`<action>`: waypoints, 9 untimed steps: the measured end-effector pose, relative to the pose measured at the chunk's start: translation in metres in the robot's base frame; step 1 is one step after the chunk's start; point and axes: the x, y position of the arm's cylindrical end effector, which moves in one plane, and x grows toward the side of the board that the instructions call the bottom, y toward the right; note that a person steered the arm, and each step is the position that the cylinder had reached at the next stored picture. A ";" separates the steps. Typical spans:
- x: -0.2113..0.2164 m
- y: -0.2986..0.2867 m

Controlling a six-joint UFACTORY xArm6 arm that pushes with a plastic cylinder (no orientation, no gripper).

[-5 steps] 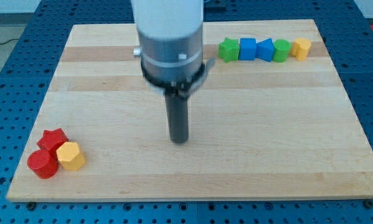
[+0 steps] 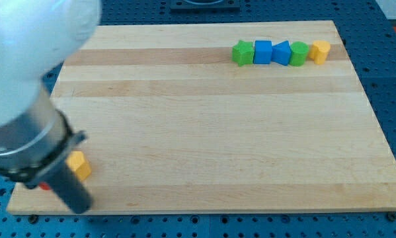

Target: Push the yellow hexagon towards the top right

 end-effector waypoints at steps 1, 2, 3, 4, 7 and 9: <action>-0.001 -0.074; -0.011 -0.093; -0.033 -0.077; -0.049 -0.009; -0.064 0.007; -0.069 0.066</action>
